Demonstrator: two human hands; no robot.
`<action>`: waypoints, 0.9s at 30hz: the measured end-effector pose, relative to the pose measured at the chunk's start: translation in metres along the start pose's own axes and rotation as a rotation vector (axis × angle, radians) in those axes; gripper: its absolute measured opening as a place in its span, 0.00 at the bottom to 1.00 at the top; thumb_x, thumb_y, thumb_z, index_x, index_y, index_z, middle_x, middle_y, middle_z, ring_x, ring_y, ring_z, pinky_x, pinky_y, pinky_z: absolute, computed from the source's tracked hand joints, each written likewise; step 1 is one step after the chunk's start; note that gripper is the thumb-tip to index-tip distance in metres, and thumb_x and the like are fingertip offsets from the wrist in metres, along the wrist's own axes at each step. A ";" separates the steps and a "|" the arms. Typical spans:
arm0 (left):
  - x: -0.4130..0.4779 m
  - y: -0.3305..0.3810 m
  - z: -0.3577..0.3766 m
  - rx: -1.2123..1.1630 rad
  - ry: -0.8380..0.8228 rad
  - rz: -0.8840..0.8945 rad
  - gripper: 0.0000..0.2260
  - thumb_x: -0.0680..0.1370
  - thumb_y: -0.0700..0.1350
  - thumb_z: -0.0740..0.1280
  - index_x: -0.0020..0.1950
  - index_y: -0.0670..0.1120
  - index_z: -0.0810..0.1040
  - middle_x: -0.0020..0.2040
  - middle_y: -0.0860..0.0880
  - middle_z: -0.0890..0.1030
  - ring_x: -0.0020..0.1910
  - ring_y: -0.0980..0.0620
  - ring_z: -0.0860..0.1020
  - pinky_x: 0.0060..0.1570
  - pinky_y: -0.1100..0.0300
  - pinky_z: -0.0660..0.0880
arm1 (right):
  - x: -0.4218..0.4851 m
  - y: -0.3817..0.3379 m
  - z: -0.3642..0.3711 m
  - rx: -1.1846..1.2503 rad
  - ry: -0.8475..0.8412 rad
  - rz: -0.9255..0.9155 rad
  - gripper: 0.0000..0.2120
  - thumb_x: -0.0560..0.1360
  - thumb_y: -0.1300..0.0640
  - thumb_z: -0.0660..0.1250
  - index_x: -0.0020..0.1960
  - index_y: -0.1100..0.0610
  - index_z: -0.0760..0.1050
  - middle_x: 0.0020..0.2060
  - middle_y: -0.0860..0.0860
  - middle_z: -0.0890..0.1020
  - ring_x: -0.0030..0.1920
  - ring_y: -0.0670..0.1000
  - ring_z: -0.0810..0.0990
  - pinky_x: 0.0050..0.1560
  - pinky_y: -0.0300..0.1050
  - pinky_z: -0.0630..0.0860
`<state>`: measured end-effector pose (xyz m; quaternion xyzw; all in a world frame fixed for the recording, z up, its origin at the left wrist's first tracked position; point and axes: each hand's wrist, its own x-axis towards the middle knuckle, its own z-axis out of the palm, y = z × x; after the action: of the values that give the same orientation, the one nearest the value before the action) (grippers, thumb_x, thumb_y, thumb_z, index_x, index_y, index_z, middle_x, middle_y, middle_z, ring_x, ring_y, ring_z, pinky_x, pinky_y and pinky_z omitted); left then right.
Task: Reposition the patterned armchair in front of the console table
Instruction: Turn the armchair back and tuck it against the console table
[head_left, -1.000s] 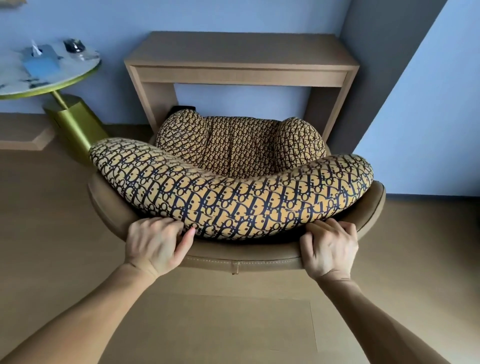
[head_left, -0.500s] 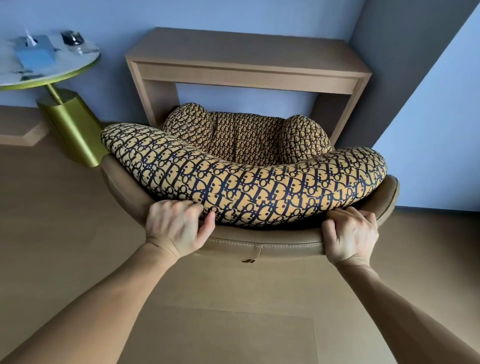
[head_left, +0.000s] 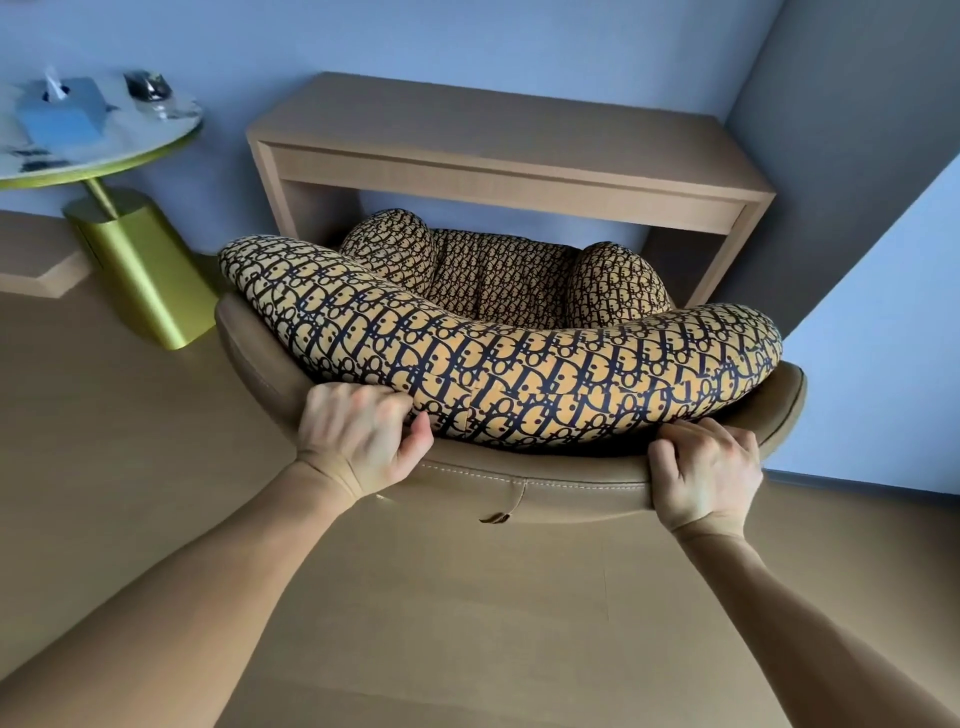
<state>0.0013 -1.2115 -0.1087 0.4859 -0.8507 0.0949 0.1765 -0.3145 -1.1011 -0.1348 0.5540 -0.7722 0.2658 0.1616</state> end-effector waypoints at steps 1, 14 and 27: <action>0.009 -0.001 0.005 0.012 0.006 -0.006 0.18 0.73 0.55 0.56 0.28 0.46 0.71 0.27 0.48 0.78 0.26 0.41 0.76 0.34 0.58 0.62 | 0.009 0.002 0.006 -0.001 -0.004 0.002 0.12 0.70 0.54 0.55 0.28 0.50 0.63 0.25 0.51 0.76 0.33 0.58 0.74 0.43 0.52 0.67; 0.088 0.000 0.041 0.040 -0.001 -0.049 0.20 0.72 0.55 0.53 0.30 0.44 0.76 0.30 0.45 0.80 0.29 0.40 0.76 0.38 0.55 0.62 | 0.087 0.025 0.054 -0.011 0.015 0.015 0.13 0.70 0.53 0.53 0.27 0.52 0.66 0.26 0.54 0.76 0.33 0.59 0.73 0.44 0.52 0.67; 0.076 0.008 0.037 0.050 -0.044 -0.117 0.20 0.76 0.49 0.52 0.31 0.44 0.76 0.31 0.41 0.80 0.29 0.45 0.69 0.38 0.52 0.67 | 0.083 0.022 0.034 -0.063 -0.240 -0.053 0.17 0.75 0.49 0.50 0.34 0.53 0.71 0.39 0.54 0.84 0.46 0.59 0.78 0.54 0.54 0.67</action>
<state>-0.0484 -1.2800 -0.1128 0.5412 -0.8218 0.0950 0.1509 -0.3611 -1.1797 -0.1221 0.5968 -0.7790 0.1685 0.0923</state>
